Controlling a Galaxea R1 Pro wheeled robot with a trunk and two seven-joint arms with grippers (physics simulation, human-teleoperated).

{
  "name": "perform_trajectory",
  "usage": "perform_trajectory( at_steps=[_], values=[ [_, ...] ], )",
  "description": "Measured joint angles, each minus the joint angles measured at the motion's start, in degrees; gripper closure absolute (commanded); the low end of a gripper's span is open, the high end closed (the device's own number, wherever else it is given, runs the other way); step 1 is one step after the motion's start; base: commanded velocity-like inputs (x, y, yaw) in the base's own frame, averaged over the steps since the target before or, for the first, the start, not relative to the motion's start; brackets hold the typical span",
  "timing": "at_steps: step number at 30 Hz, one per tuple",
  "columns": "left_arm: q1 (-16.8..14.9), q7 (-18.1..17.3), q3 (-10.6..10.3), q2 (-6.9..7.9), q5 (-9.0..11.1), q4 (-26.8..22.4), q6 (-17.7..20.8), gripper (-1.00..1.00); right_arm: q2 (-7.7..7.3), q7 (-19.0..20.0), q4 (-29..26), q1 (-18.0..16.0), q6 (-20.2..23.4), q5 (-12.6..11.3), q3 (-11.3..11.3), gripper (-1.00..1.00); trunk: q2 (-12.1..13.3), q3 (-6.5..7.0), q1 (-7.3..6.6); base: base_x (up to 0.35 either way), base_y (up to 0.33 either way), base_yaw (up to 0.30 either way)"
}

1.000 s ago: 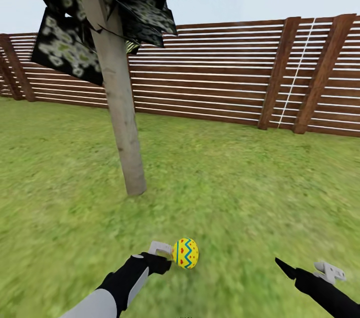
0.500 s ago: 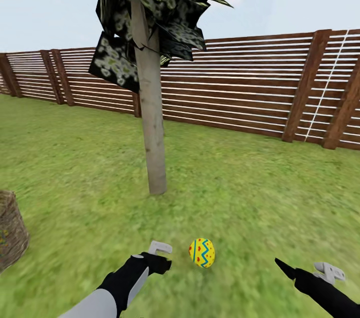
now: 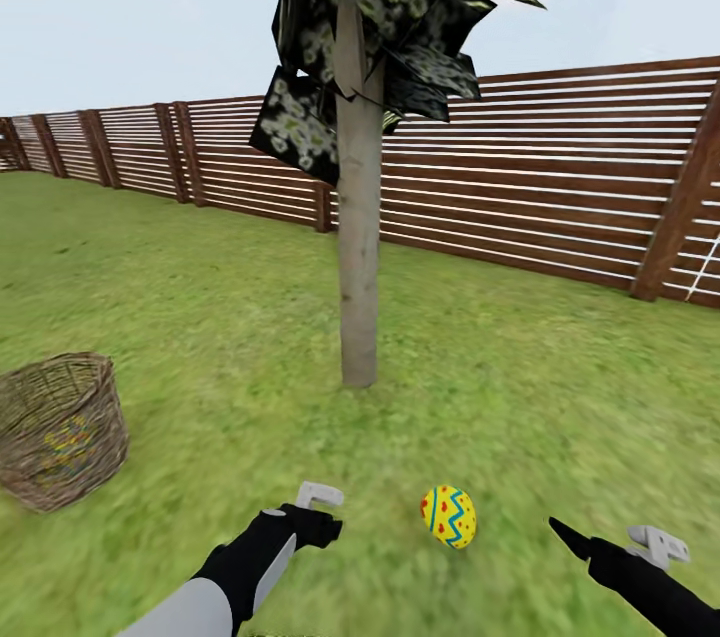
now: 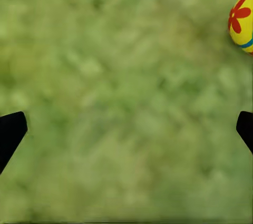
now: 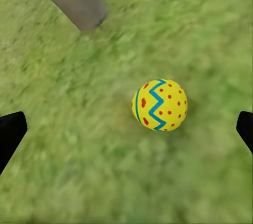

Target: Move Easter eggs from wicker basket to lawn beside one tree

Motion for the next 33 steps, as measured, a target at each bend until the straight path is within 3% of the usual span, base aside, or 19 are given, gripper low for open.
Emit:
perform_trajectory(
  at_steps=[5, 23, 33],
  values=[
    [0.0, 0.01, 0.01, 0.02, -0.02, 0.0, -0.27, -1.0, 0.01, 0.0, 0.02, 0.0, 0.0, -0.02, 0.01, -1.0, 0.0, 0.0, 0.0, 0.0, 0.116, 0.289],
    [0.0, -0.03, 0.1, 0.13, -0.01, 0.09, -0.04, -1.0, 0.03, 0.27, 0.01, 0.0, -0.07, -0.03, 0.01, -1.0, 0.0, 0.0, 0.0, 0.0, 0.283, 0.287],
    [-0.01, -0.24, 0.25, 0.26, -0.03, 0.11, 0.11, -1.0, -0.07, 0.35, -0.16, 0.01, 0.33, -0.12, -0.01, -1.0, 0.0, -0.3, -0.01, 0.043, 0.288, 0.074]
  ],
)
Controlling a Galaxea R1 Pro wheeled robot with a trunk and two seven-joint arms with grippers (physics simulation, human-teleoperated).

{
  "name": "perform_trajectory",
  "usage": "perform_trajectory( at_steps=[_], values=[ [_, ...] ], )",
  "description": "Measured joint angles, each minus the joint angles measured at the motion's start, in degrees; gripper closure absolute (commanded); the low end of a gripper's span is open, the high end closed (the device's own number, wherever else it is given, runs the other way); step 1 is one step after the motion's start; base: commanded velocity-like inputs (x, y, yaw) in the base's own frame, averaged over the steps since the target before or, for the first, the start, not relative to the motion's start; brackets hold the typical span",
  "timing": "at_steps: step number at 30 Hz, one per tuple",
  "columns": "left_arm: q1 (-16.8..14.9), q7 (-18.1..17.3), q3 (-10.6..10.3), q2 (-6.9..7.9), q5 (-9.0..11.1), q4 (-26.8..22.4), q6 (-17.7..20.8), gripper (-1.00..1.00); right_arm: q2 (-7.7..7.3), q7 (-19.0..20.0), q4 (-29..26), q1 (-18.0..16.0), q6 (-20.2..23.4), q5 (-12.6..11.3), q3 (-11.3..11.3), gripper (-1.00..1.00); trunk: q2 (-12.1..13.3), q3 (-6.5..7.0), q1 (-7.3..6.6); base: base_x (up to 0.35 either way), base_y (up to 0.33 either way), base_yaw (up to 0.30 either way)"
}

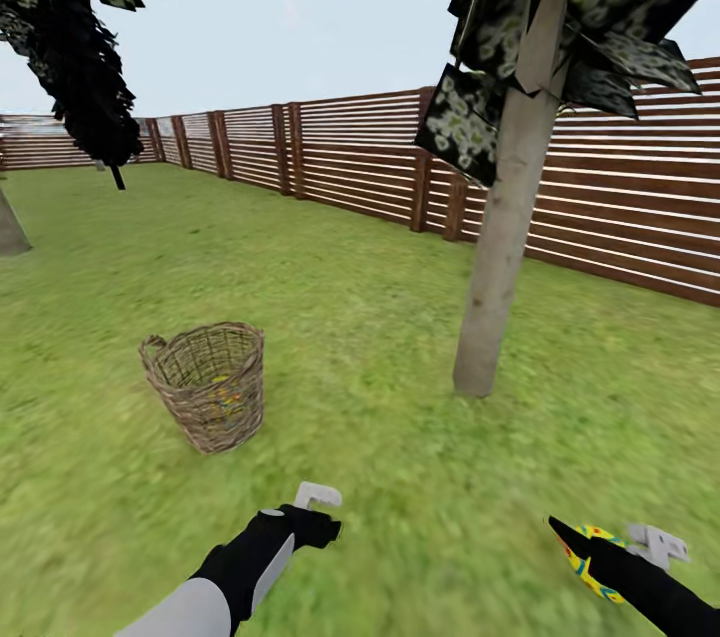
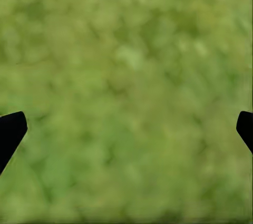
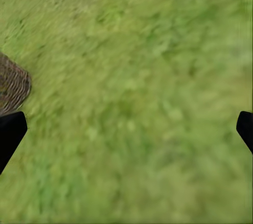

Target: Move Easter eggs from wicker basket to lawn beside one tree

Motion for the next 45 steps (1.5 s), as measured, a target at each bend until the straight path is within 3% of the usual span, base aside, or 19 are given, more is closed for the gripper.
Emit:
perform_trajectory(
  at_steps=[26, 45],
  values=[
    [0.0, 0.16, 0.25, 0.07, 0.08, 0.18, 0.03, -1.0, -0.15, 0.14, 0.01, 0.0, -0.17, 0.0, 1.29, -1.0, 0.0, -1.65, 0.0, 0.013, 0.29, 0.081],
    [0.0, 0.16, 0.25, 0.09, 0.08, 0.05, -0.06, -1.0, -0.06, 0.14, 0.0, 0.0, -0.3, 0.01, 1.32, -1.0, 0.0, -1.65, -0.02, 0.215, 0.228, 0.0]
  ],
)
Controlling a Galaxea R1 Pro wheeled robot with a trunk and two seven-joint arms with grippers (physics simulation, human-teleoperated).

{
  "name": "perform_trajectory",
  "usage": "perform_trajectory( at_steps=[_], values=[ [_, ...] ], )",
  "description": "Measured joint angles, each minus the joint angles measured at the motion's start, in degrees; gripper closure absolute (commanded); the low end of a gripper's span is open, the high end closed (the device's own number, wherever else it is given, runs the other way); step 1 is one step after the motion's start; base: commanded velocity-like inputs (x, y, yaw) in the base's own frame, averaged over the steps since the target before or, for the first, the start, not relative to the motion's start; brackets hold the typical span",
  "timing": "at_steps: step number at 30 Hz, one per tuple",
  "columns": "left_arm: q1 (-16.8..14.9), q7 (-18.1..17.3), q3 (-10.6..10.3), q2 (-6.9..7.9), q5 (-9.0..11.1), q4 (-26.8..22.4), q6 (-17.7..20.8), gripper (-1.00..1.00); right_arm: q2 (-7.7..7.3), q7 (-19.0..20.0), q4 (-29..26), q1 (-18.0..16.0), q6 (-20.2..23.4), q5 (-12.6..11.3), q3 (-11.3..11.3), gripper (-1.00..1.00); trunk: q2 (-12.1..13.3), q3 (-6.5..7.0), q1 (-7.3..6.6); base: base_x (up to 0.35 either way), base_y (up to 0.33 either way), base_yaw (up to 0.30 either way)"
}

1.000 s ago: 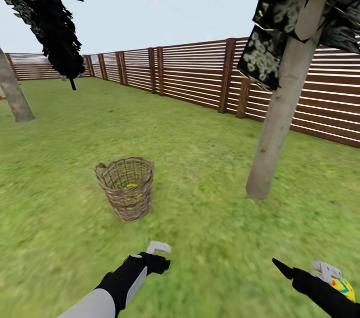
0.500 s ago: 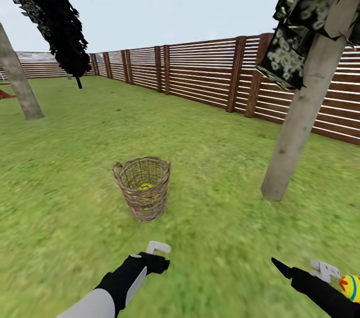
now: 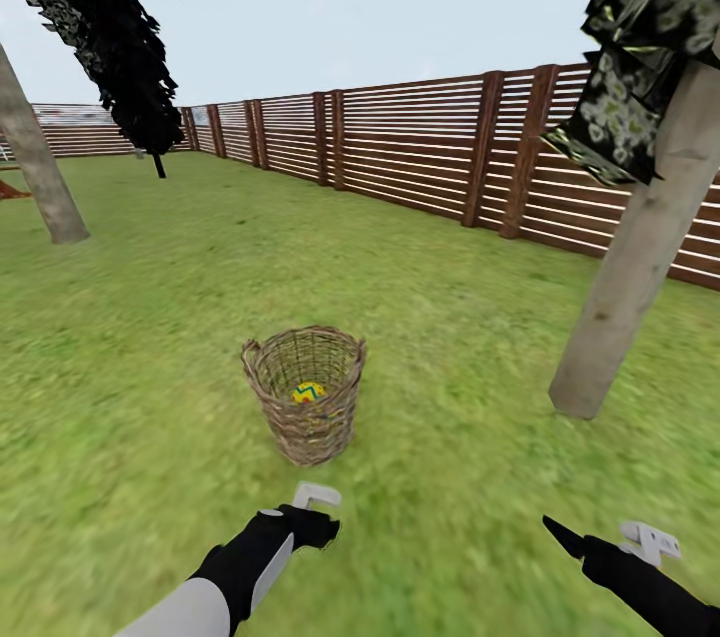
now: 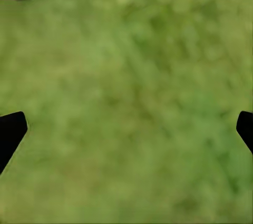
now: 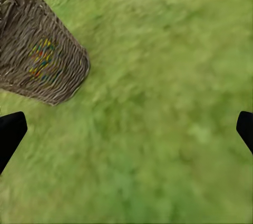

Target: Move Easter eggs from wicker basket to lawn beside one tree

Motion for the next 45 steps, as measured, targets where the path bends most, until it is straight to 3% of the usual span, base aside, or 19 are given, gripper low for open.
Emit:
perform_trajectory(
  at_steps=[10, 22, 34, 45],
  values=[
    [0.0, 0.09, -0.04, 0.0, 0.01, -0.67, -0.01, -1.0, -0.13, -0.06, 0.06, 0.0, 0.14, 0.0, 0.0, -1.0, 0.0, 0.0, 0.0, 0.233, 0.214, 0.0],
    [2.47, 0.2, -0.32, 0.02, 0.02, -11.89, 0.41, -1.0, -0.11, -0.31, 0.17, 0.0, 0.15, 0.0, 0.0, -1.0, 0.0, 0.0, 0.0, 0.233, 0.198, 0.0],
    [12.48, 0.28, -0.88, 0.09, -0.26, -31.28, 4.44, -1.0, -0.14, -0.31, 0.19, 0.0, 0.15, 0.0, 0.0, -1.0, 0.0, 0.0, 0.0, 0.238, 0.189, 0.0],
    [15.22, 0.35, -1.18, 0.26, -0.61, -38.75, 6.44, -1.0, -0.26, -0.33, 0.3, 0.0, 0.23, 0.02, 0.0, -1.0, 0.0, 0.0, 0.02, 0.157, 0.076, 0.0]
  ],
)
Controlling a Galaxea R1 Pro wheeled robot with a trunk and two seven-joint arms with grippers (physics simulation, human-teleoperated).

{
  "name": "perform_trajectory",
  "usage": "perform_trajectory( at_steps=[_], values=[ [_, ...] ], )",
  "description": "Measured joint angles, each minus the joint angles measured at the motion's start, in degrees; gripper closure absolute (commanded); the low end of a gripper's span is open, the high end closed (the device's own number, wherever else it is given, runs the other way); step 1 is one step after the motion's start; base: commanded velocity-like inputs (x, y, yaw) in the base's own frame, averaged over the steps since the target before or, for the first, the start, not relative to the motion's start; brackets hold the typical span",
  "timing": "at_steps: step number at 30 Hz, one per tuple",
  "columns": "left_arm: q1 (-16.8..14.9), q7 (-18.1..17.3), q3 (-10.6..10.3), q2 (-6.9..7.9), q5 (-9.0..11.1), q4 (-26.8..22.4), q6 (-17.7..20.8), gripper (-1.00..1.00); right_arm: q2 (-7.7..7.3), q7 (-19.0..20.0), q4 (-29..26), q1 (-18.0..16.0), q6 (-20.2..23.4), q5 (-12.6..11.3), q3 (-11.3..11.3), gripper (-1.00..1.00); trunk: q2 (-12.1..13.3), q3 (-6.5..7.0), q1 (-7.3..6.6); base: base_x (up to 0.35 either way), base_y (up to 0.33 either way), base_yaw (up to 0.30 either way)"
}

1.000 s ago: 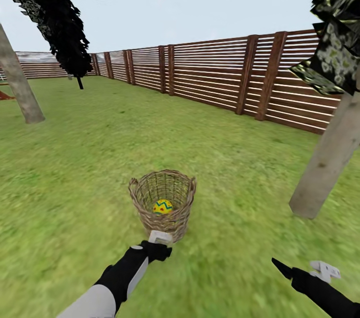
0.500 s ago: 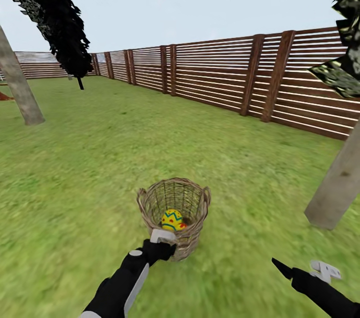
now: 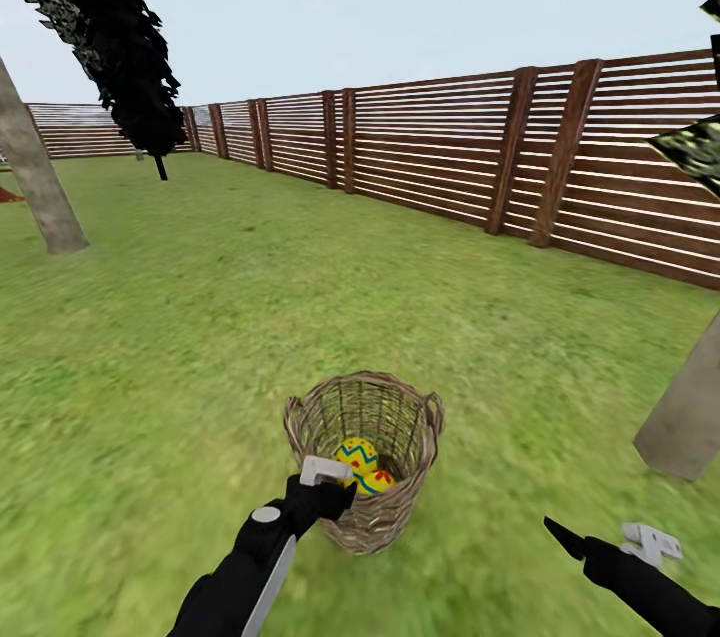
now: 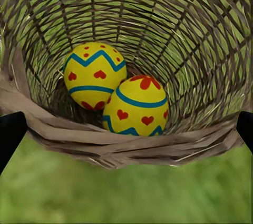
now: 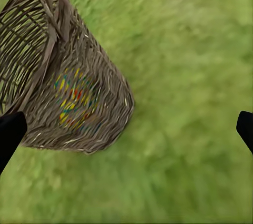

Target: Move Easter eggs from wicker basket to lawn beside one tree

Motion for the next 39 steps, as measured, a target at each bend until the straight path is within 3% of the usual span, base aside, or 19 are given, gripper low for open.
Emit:
perform_trajectory(
  at_steps=[13, 16, 23, 29, 39],
  values=[
    [1.55, 0.01, -0.04, 0.06, -0.08, -3.39, 0.9, -1.0, -0.04, 0.1, 0.08, 0.0, 0.0, -0.05, -0.08, -1.0, 0.0, 0.0, 0.01, 0.007, 0.002, 0.0],
    [1.56, -0.01, -0.08, 0.06, -0.11, -3.64, 3.95, -1.0, -0.04, 0.12, 0.15, 0.0, -0.05, -0.04, -0.09, -1.0, 0.0, 0.0, 0.01, 0.0, 0.0, 0.0],
    [0.52, -0.03, 0.04, -0.11, -0.06, -5.88, 16.31, -1.0, -0.04, 0.0, 0.27, 0.0, -0.14, -0.01, -0.08, -1.0, 0.0, 0.0, 0.01, 0.0, 0.0, 0.0],
    [-5.69, -0.07, 0.27, -0.1, -0.05, -6.62, 25.77, -1.0, -0.04, -0.09, 0.29, 0.0, -0.16, 0.0, -0.07, -1.0, 0.0, 0.01, 0.0, 0.0, 0.0, 0.0],
    [-8.55, -0.16, 0.6, -0.07, 0.12, -6.34, 29.02, -1.0, -0.01, -0.22, 0.29, 0.0, -0.23, 0.06, -0.07, -1.0, 0.0, 0.0, 0.01, 0.0, 0.0, 0.0]
  ],
)
